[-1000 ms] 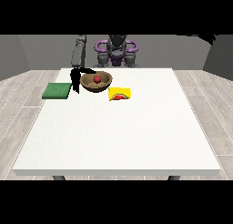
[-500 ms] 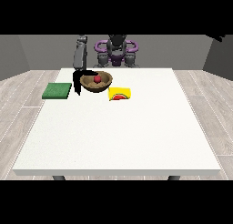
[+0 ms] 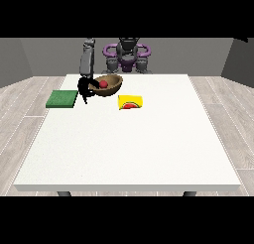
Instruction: Pick the cup and pour the ball into the bowl, then pick the bowl and place it on the pad
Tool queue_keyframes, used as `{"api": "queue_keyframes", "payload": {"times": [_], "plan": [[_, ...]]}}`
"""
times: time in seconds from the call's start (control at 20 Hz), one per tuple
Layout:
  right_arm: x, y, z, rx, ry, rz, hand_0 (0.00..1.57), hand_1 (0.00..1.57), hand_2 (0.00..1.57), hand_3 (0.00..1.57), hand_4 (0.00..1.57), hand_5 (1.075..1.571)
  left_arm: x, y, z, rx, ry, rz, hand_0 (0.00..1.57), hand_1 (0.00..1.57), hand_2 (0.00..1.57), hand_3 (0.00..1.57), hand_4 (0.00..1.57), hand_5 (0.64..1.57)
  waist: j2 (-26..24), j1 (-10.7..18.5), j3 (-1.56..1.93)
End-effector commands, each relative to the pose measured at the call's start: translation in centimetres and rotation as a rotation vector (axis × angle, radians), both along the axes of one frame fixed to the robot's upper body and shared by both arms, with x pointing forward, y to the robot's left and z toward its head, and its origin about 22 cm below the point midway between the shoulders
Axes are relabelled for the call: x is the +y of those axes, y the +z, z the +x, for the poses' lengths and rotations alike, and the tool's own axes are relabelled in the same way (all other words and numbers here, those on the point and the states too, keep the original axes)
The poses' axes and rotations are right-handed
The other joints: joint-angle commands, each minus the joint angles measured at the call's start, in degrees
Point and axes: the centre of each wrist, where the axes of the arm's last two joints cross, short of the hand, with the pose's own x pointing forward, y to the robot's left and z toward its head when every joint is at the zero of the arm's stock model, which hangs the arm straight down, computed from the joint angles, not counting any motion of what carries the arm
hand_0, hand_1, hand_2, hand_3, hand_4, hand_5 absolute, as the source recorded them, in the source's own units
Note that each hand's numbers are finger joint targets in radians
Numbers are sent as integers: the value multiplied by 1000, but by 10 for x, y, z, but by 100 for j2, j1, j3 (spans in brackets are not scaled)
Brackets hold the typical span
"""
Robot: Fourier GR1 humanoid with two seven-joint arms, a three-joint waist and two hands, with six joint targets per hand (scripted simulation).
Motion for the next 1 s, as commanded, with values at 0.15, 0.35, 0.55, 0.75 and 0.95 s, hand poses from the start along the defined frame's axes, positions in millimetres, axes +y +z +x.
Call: {"api": "queue_keyframes", "payload": {"times": [0.15, 0.35, 0.55, 0.75, 0.95], "plan": [[-9, 9, 10, 241, -28, 15, 1571, 1571, 1571, 1571, 1071, 1487, 16, -9, -3, 39, 3, -26, 0, 0, 0, 0, 683, 1570, -50, 8, 223], [-5, 35, 23, 351, 10, -80, 1571, 1571, 1571, 1571, 1047, 1533, 41, -44, -13, 129, 80, -27, 0, 0, 0, 0, 729, 1569, -593, -391, 218], [-5, 81, 48, 344, 79, -37, 1571, 1571, 1571, 1571, 1034, 1534, 87, -41, -37, 140, 177, -50, 0, 0, 0, 0, 723, 1569, -655, -869, 223], [-52, 105, 54, 394, 11, -137, 1571, 1571, 1571, 1571, 989, 1553, 68, -70, -31, 199, 132, -36, 0, 0, 0, 0, 710, 1567, -896, -639, 230], [-85, 138, 60, 333, 1, -234, 1571, 1571, 1571, 1571, 978, 1570, 83, -44, -37, 103, 156, -33, 0, 0, 0, 0, 709, 1566, -431, -718, 231]]}}
